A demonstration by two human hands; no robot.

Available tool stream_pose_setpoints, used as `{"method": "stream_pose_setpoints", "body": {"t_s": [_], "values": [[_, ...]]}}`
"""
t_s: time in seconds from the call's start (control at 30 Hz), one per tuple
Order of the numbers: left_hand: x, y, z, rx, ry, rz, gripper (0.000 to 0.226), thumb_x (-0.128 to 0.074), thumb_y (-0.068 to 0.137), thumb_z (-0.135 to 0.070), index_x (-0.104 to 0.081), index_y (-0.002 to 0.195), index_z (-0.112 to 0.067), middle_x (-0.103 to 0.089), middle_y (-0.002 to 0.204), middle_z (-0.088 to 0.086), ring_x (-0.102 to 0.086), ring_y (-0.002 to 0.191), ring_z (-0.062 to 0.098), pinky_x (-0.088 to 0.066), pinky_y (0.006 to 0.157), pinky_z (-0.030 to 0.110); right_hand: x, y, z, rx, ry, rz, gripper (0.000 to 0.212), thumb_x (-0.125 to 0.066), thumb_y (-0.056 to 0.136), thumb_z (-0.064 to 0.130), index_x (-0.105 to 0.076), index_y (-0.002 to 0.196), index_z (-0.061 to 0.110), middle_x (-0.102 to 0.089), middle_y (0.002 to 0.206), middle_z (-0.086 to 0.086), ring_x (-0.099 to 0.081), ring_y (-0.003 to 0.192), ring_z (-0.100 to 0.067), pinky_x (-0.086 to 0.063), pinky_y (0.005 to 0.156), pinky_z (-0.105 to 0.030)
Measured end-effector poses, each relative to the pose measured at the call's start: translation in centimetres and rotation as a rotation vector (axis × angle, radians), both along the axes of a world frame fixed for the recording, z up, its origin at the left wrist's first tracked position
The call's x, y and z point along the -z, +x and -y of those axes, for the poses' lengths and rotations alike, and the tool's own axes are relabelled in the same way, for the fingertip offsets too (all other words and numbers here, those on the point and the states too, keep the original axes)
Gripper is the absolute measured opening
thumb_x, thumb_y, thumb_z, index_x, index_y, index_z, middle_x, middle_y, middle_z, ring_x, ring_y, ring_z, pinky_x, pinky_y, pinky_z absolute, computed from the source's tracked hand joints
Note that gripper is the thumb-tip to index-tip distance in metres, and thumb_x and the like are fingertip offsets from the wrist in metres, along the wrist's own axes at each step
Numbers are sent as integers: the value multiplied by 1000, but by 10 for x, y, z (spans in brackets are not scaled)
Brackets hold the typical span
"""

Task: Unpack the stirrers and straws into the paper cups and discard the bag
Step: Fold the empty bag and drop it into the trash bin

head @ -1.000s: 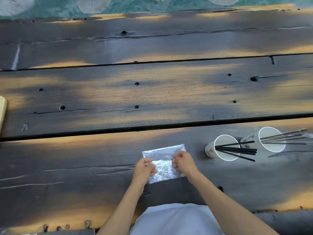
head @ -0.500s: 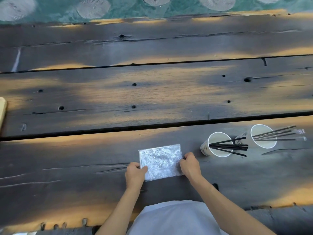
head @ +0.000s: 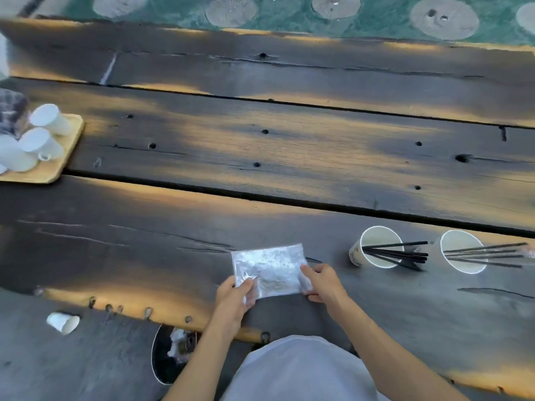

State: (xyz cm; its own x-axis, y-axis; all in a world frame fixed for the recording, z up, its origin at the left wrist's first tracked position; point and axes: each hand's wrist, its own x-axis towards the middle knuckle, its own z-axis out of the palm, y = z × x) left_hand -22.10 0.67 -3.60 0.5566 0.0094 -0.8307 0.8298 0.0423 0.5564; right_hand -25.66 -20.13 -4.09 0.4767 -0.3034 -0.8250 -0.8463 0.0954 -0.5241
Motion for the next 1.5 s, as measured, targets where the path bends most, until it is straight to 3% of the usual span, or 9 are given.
{"method": "stream_pose_setpoints", "body": {"t_s": [0.1, 0.23, 0.43, 0.53, 0.67, 0.83, 1.17, 1.33, 1.5], "values": [[-9, -23, -9, -100, 15, 31, 8, -65, 93, -6, -57, 95, -4, -67, 70, 2, -55, 66, 18, -43, 54, 26, -9, -4, -7, -37, 255, 38, 31, -66, 92, 33, -55, 109, 9, -63, 100, -6, -70, 79, -22, -59, 67, -30], [-14, -57, -31, -269, -2, 37, 25, -72, 89, -13, -65, 109, 0, -72, 101, 8, -66, 89, 18, -53, 75, 30, -19, -7, -22, -171, 201, 171, 4, -64, 91, 7, -61, 89, 6, -66, 79, -8, -61, 63, -16, -53, 57, -24], [-26, -103, -69, -525, -120, 9, 19, -62, 94, -9, -67, 111, -1, -74, 106, 13, -69, 87, 22, -55, 57, 28, -26, -7, -59, -403, 165, 216, 17, -58, 93, 7, -56, 76, 9, -57, 71, -8, -53, 65, -18, -51, 57, -25], [-20, -131, -101, -576, -34, 3, 10, -67, 92, -13, -68, 88, -4, -72, 87, 10, -67, 79, 23, -53, 65, 30, -29, -7, -97, -524, 149, 221, 25, -55, 92, 7, -52, 68, 11, -53, 66, -7, -49, 63, -18, -49, 54, -25], [-8, -159, -144, -660, 50, -11, 27, -74, 87, -20, -69, 61, -14, -58, 71, 9, -53, 70, 22, -45, 67, 32, -28, -6, -155, -650, 104, 217, 26, -55, 90, 6, -45, 66, 11, -42, 57, -5, -38, 52, -17, -36, 49, -29], [14, -190, -205, -881, 9, -28, 11, -65, 91, -1, -68, 80, -1, -61, 68, 8, -52, 65, 18, -46, 63, 27, -16, -2, -245, -824, 21, 200, 17, -55, 93, 4, -60, 77, 3, -54, 62, -7, -47, 49, -12, -43, 42, -20], [121, -231, -300, -1100, 55, -156, 24, -55, 97, -2, -55, 73, -1, -49, 48, 2, -41, 50, 15, -38, 57, 26, 89, -23, -391, -981, -20, 7, 15, -50, 97, 4, -62, 89, -1, -62, 74, -11, -57, 61, -15, -51, 49, -22], [207, -228, -324, -1278, 67, -284, 28, -53, 92, 10, -56, 70, -8, -54, 61, 8, -47, 58, 18, -38, 59, 27, 181, -23, -421, -960, -73, -181, 23, -45, 93, -6, -62, 83, 7, -66, 86, -13, -61, 76, -20, -56, 63, -28], [299, -220, -332, -1284, 47, -328, 25, -48, 93, 11, -56, 73, -3, -47, 54, 4, -37, 44, 11, -28, 39, 18, 265, -16, -437, -823, -80, -239, 24, -54, 92, -8, -57, 77, 11, -69, 91, -16, -60, 79, -21, -55, 71, -33]]}}
